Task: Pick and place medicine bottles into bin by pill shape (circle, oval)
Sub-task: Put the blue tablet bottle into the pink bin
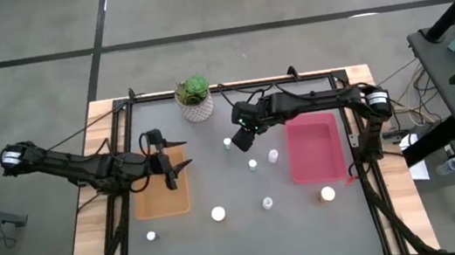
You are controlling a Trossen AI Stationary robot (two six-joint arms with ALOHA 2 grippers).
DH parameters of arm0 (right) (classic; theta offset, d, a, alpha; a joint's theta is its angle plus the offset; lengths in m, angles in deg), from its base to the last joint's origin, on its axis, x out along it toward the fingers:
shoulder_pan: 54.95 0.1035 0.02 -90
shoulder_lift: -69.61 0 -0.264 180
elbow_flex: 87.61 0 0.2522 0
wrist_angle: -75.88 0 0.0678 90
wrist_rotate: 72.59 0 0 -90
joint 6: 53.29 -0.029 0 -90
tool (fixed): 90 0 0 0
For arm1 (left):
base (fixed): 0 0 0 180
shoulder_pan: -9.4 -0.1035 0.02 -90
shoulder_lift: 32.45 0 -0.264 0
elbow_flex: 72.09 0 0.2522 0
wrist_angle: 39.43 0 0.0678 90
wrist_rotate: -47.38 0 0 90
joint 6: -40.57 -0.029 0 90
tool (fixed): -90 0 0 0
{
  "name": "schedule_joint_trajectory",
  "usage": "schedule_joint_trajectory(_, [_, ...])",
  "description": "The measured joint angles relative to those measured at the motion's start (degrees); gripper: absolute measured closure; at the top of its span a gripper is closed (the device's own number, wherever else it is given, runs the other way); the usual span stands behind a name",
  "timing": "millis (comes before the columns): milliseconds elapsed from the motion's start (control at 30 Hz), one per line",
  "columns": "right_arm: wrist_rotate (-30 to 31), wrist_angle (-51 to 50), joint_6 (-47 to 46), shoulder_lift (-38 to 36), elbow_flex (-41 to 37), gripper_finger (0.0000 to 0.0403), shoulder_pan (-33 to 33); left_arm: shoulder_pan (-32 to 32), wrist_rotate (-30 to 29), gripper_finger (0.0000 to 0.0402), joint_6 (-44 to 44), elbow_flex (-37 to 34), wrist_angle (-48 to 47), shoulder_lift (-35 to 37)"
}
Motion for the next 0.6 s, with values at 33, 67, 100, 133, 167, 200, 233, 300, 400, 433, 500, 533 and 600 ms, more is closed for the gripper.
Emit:
schedule_joint_trajectory(33, [0.0,0.1,0.0,0.1,0.0,0.0184,0.0,0.0,0.0,0.0144,0.0,0.0,0.0,0.0])
schedule_joint_trajectory(67, [0.0,0.2,0.0,0.2,0.0,0.0184,0.0,0.0,0.0,0.0144,-0.1,0.0,0.0,0.0])
schedule_joint_trajectory(100, [0.0,0.2,0.0,0.3,0.0,0.0184,0.0,0.0,0.0,0.0144,-0.1,0.0,0.0,0.0])
schedule_joint_trajectory(133, [0.0,0.4,0.0,0.3,0.0,0.0184,0.0,0.0,0.0,0.0144,-0.1,0.0,0.0,0.0])
schedule_joint_trajectory(167, [0.0,0.6,0.0,0.4,0.0,0.0184,0.0,0.0,0.0,0.0144,-0.2,0.0,0.0,0.0])
schedule_joint_trajectory(200, [0.0,0.8,0.0,0.4,0.0,0.0184,0.0,0.0,0.0,0.0144,-0.2,0.0,0.0,0.0])
schedule_joint_trajectory(233, [0.0,0.7,0.0,0.4,0.0,0.0184,0.0,0.0,0.0,0.0144,-0.2,0.0,0.1,0.0])
schedule_joint_trajectory(300, [0.0,1.0,-0.4,0.5,-0.2,0.0184,0.0,0.0,0.0,0.0144,-0.2,0.0,0.1,0.0])
schedule_joint_trajectory(400, [0.1,1.7,-0.5,1.0,-0.6,0.0184,0.0,0.0,0.0,0.0144,-0.1,0.0,0.1,0.0])
schedule_joint_trajectory(433, [0.4,1.7,-0.5,1.1,-0.9,0.0184,0.0,0.0,0.0,0.0144,-0.2,0.0,0.1,0.0])
schedule_joint_trajectory(500, [1.2,2.6,-0.6,1.8,-1.2,0.0184,0.1,0.0,0.0,0.0144,-0.1,0.0,0.1,0.0])
schedule_joint_trajectory(533, [1.3,3.0,-0.7,1.9,-1.4,0.0184,0.1,0.0,0.0,0.0144,-0.1,0.0,0.1,0.0])
schedule_joint_trajectory(600, [1.4,2.9,-1.1,2.2,-2.1,0.0184,0.1,0.0,0.0,0.0144,-0.1,0.0,0.1,0.0])
